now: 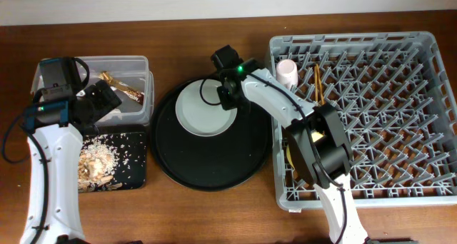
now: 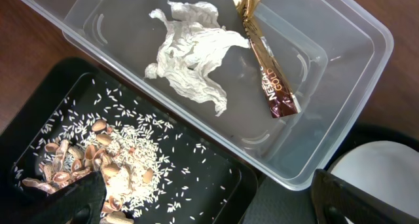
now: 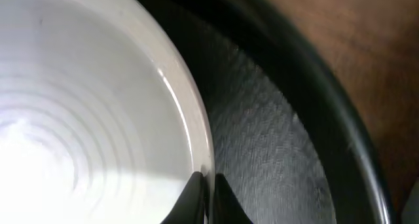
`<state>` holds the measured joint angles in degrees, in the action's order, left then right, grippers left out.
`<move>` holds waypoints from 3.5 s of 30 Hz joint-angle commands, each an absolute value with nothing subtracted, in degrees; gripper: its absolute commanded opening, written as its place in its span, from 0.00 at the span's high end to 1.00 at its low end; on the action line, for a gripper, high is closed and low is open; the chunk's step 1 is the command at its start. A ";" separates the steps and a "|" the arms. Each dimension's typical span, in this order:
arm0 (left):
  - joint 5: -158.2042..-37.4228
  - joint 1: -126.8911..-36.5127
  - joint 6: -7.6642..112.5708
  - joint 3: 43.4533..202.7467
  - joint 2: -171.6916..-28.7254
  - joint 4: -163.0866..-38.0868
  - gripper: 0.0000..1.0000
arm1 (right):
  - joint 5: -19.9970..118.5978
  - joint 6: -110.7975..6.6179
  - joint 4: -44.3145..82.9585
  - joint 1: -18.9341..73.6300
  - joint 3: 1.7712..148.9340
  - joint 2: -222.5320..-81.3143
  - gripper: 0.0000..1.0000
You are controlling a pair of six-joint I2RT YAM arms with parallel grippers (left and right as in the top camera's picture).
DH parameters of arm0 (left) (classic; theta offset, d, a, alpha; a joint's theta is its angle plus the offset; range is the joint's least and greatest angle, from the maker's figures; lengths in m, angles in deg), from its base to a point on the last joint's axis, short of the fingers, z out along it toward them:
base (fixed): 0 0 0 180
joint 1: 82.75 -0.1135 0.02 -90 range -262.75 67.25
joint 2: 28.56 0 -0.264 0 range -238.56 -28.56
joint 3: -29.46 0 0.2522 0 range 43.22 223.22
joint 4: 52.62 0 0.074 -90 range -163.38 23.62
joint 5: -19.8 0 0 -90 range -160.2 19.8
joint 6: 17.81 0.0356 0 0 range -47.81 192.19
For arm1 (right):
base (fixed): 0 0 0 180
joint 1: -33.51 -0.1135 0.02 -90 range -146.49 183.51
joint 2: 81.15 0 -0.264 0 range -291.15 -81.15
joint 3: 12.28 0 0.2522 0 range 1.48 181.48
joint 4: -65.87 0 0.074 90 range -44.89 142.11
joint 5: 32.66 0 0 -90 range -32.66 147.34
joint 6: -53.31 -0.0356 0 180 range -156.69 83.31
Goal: Sort waste into correct bins and load items into the dishwasher rack
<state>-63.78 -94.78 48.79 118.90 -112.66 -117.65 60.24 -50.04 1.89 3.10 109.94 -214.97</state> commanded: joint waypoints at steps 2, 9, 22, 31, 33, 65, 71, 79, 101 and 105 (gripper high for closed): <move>-63.76 -94.91 49.51 119.78 -111.80 -117.69 0.01 | 63.89 -45.95 -6.15 2.88 117.83 -207.17 0.96; -63.76 -94.91 49.51 119.78 -111.80 -117.69 0.01 | 115.45 -45.97 -21.06 4.80 120.69 -187.54 0.96; -63.76 -94.91 49.51 119.78 -111.80 -117.69 0.01 | 105.33 -49.23 -28.80 24.23 119.06 -192.39 0.96; -63.76 -94.91 49.51 119.78 -111.80 -117.71 0.01 | 105.92 -49.23 -27.62 24.15 115.51 -195.21 0.96; -63.76 -94.91 49.51 119.78 -111.80 -117.71 0.01 | 104.78 -49.20 -27.62 24.15 115.51 -195.21 0.96; -63.76 -94.91 49.51 119.78 -111.80 -117.71 0.01 | 73.38 -49.18 -20.42 24.10 118.71 -191.23 0.37; -63.76 -94.91 49.51 119.78 -111.80 -117.71 0.01 | 56.68 -49.20 -20.08 24.10 119.91 -186.56 0.02; -63.76 -94.91 49.51 119.78 -111.80 -117.71 0.01 | 56.68 -49.20 -20.08 24.15 119.89 -186.64 0.01; -63.76 -94.91 49.51 119.78 -111.80 -117.71 0.01 | 67.32 -48.96 -29.01 24.26 114.77 -133.01 0.02; -63.76 -94.91 49.51 119.78 -111.80 -117.71 0.01 | 67.28 -49.05 -21.61 24.26 89.26 -113.73 0.01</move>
<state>-63.83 -94.78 48.79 118.95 -112.66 -117.89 66.32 -48.70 -24.64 24.32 102.62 -122.03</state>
